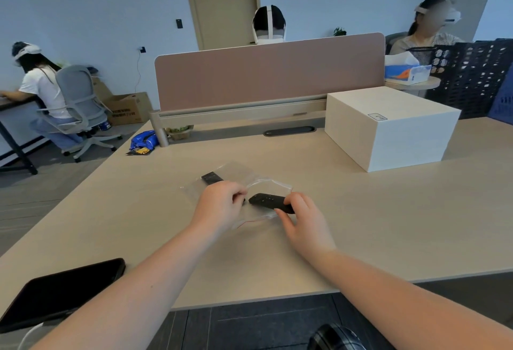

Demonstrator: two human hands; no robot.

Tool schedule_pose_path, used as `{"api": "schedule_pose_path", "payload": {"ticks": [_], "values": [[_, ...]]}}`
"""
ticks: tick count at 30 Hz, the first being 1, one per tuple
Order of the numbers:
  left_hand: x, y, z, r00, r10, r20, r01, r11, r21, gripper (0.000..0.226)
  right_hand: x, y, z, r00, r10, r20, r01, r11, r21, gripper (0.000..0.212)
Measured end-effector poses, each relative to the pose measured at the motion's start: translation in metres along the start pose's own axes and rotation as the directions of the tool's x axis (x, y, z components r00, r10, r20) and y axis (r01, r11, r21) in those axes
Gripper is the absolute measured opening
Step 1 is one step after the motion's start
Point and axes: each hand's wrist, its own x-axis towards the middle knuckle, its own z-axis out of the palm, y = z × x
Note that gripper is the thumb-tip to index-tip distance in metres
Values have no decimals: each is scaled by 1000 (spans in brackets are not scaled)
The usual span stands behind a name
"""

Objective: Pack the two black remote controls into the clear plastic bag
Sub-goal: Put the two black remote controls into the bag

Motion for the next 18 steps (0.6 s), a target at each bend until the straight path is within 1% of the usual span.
{"api": "schedule_pose_path", "payload": {"ticks": [2, 4, 7, 10, 14, 18], "values": [[0, -2, 0, 1000, 24, 0, -24, 1000, 2, 16, 8, -6, 9, 998, 56, 42, -56, 998, -5, 18], [0, -4, -1, 999, 42, -5, -42, 999, -5, 17, 17, -11, 17, 991, 85, 108, -81, 996, -34, 21], [-3, -7, 0, 998, 67, -9, -67, 998, -11, 16, 31, -15, 29, 957, 111, 267, -63, 981, -184, 25], [-5, -9, 1, 995, 99, 11, -99, 995, -2, 17, 42, -16, 37, 919, 146, 366, -33, 954, -299, 27], [-6, -14, 2, 993, 116, -7, -116, 993, -21, 15, 52, -15, 45, 900, 157, 407, 16, 921, -389, 25], [-6, -18, 3, 995, 103, 13, -102, 994, -24, 20, 57, -11, 54, 903, 133, 409, 49, 913, -405, 22]]}}
